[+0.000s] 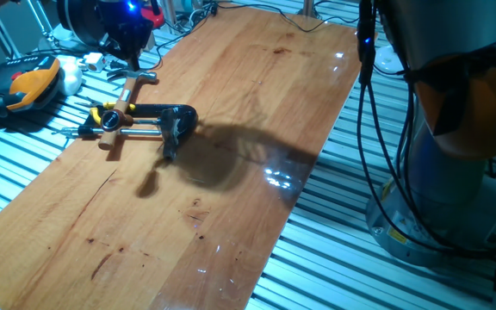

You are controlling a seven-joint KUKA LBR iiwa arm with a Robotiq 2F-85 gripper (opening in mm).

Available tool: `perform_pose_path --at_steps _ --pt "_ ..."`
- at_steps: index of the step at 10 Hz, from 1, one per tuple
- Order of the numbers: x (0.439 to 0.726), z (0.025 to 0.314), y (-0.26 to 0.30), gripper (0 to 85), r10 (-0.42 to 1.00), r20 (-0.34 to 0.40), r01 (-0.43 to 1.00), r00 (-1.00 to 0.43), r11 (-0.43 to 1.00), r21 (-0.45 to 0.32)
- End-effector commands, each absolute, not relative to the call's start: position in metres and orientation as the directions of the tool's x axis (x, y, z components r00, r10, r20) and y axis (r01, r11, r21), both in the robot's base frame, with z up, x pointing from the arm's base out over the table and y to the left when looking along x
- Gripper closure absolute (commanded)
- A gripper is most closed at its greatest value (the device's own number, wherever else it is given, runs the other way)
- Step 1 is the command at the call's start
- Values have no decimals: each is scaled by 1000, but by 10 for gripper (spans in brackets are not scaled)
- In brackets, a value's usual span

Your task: Pull up the lever

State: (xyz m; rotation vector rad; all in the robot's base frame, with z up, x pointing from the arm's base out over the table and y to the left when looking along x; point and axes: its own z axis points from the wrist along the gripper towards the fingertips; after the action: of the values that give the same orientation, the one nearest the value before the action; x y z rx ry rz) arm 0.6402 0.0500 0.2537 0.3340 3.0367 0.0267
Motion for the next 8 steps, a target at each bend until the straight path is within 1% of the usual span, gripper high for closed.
perform_pose_path --at_steps 1,8 --pt "640 254 50 850 218 -84 216 -972 976 27" --pt "641 254 49 850 210 -87 209 -974 978 22"
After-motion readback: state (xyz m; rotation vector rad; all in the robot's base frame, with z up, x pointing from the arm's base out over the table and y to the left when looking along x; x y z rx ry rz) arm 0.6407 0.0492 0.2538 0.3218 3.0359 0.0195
